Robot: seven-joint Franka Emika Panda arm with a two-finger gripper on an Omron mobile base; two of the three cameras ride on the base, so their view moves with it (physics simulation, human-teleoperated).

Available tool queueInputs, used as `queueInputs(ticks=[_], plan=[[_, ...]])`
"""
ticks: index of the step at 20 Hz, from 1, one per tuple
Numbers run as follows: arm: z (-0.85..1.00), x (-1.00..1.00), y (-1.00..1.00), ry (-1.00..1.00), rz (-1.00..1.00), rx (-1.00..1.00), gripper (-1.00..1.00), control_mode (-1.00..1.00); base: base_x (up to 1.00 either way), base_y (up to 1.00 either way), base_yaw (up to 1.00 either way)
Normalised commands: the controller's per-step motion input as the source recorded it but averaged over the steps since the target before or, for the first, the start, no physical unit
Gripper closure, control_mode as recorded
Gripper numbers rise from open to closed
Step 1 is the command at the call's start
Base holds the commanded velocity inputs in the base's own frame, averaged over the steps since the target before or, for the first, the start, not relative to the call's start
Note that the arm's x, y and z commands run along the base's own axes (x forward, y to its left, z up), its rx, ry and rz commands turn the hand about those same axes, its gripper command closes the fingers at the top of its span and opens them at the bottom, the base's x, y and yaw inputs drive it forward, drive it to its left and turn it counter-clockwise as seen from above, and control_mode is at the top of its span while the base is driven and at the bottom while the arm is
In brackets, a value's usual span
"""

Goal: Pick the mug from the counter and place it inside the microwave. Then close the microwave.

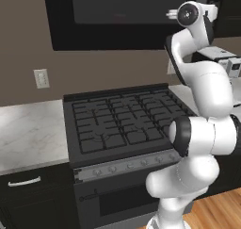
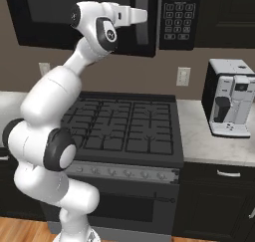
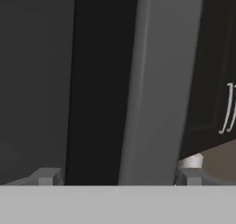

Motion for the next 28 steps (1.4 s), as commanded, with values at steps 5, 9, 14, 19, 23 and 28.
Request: queueInputs(ticks=[5, 9, 14, 19, 23, 28], plan=[[0.0, 0.61, -0.07, -0.06, 0.05, 0.01, -1.0, -1.0, 0.0, 0.0, 0.0], [0.02, 0.56, -0.09, -0.04, 0.05, 0.02, -1.0, -1.0, 0.0, 0.0, 0.0], [0.12, 0.52, -0.13, 0.0, 0.05, 0.02, -1.0, -1.0, 0.0, 0.0, 0.0], [0.22, 0.44, -0.15, 0.0, 0.06, 0.03, -1.0, -1.0, 0.0, 0.0, 0.0], [0.23, 0.41, -0.14, 0.0, 0.08, 0.03, -1.0, -1.0, 0.0, 0.0, 0.0], [0.02, 0.26, -0.1, 0.0, 0.05, 0.01, -1.0, -1.0, 0.0, 0.0, 0.0]])
